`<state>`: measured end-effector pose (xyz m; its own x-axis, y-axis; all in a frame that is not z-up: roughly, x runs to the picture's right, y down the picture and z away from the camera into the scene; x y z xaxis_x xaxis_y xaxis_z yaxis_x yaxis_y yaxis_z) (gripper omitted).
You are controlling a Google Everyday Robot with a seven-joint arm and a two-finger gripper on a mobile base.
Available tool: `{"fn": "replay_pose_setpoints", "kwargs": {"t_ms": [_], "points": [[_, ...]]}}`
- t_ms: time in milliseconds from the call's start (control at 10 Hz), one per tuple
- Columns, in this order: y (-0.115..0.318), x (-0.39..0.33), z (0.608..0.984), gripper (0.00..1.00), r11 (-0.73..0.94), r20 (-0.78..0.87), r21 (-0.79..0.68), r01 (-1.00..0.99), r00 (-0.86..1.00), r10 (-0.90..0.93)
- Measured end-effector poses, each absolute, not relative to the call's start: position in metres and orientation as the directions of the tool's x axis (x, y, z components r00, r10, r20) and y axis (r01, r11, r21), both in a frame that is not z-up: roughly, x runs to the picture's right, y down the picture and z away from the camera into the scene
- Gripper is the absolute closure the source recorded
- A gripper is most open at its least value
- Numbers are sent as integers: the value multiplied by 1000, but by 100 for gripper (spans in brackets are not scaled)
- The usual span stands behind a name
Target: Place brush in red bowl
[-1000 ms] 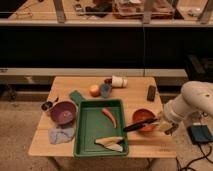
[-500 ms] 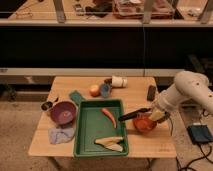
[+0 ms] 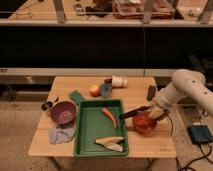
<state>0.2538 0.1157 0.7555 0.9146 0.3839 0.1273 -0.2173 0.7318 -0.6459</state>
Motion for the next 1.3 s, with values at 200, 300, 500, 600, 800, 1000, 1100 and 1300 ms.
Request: {"fn": "replay_pose_setpoints", "kwargs": {"t_ms": [200, 300, 500, 600, 800, 1000, 1100, 1300], "points": [[119, 260, 764, 90, 726, 115, -652, -221, 917, 382], [120, 261, 767, 90, 723, 115, -655, -219, 917, 382], [124, 263, 773, 83, 713, 114, -667, -217, 916, 386], [127, 266, 776, 70, 707, 110, -673, -217, 916, 386], [128, 266, 778, 51, 708, 117, -676, -206, 918, 378], [132, 268, 778, 31, 716, 134, -673, -183, 923, 362], [133, 268, 779, 23, 715, 133, -674, -184, 922, 363], [135, 265, 780, 20, 712, 135, -679, -179, 923, 360]]}}
